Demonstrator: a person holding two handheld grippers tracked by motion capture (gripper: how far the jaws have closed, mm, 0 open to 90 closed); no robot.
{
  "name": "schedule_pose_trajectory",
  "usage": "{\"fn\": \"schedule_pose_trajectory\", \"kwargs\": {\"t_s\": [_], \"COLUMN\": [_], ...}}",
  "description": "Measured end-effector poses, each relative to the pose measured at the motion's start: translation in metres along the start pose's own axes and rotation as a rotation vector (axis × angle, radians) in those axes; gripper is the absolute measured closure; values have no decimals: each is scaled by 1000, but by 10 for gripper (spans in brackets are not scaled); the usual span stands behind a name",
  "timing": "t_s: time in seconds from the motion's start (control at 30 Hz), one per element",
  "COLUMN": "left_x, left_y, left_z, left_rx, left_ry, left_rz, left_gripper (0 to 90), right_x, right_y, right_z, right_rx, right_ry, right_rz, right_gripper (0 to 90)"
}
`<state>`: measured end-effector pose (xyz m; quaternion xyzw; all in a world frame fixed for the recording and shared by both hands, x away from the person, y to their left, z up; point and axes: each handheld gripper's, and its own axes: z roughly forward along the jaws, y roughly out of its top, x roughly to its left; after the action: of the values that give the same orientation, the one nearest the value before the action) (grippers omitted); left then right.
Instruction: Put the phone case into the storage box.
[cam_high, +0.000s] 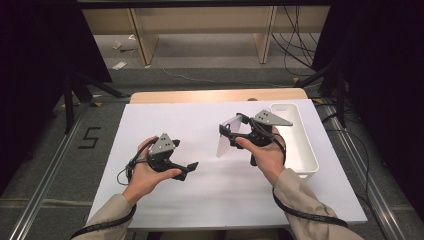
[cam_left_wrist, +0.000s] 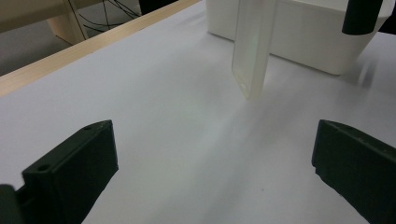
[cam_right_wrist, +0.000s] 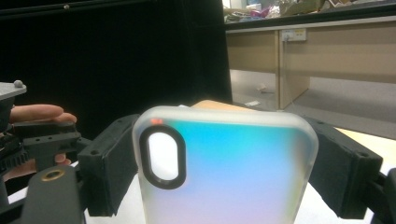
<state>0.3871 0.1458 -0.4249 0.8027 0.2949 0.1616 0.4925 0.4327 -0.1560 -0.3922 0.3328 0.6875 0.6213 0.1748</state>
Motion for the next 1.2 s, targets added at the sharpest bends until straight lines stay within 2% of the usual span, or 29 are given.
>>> {"fn": "schedule_pose_trajectory", "kwargs": {"t_s": [0.5,1.2], "left_x": [9,11], "left_y": [-6,-8], "left_z": [-6,-5], "left_rx": [4,0], "left_ry": [34,30], "left_rz": [-1,-11], "left_gripper": [0,22], "right_x": [-9,-25], "right_y": [7,19], "right_z": [-7,-20], "right_rx": [-23,-56], "right_ry": [-32,-91], "right_rz": [3,0], "right_gripper": [183,183]}}
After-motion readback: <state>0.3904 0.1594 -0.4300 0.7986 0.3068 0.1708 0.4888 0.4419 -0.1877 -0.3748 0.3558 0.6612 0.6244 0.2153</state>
